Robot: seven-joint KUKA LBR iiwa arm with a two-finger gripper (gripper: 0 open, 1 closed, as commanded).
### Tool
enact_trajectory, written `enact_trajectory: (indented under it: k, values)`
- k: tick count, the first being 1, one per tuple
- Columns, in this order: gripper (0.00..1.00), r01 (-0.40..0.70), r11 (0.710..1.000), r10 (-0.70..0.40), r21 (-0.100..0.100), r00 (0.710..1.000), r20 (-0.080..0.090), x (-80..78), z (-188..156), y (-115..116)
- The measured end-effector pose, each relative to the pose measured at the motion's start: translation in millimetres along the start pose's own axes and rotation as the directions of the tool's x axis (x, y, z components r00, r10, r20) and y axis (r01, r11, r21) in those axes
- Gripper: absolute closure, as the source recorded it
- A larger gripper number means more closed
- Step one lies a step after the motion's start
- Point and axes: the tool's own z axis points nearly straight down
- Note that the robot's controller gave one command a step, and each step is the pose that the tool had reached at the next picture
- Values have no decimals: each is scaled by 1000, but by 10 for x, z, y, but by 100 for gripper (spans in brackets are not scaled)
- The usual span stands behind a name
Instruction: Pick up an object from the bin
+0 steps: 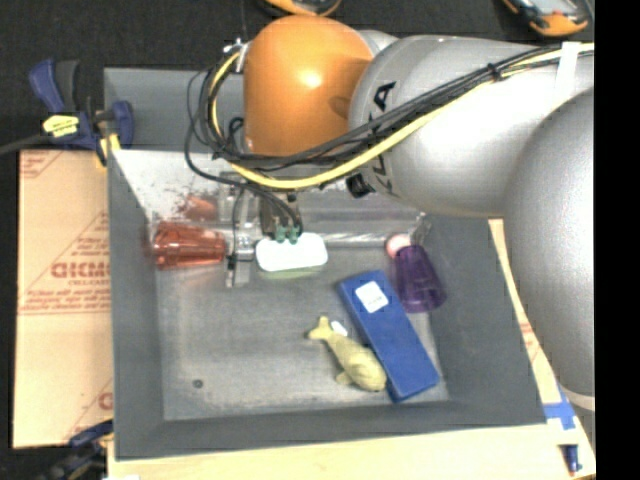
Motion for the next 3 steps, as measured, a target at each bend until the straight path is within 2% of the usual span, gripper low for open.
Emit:
enact_trajectory:
  k: [1, 2, 3]
  values:
    - [0, -4, 1000, 4, -2, 1000, 9, -18, -49, -10]
    - [0, -31, 1000, 31, -4, 999, 8, -345, 831, 371]
    - [0, -9, 1000, 9, -6, 1000, 25, -413, 792, 445]
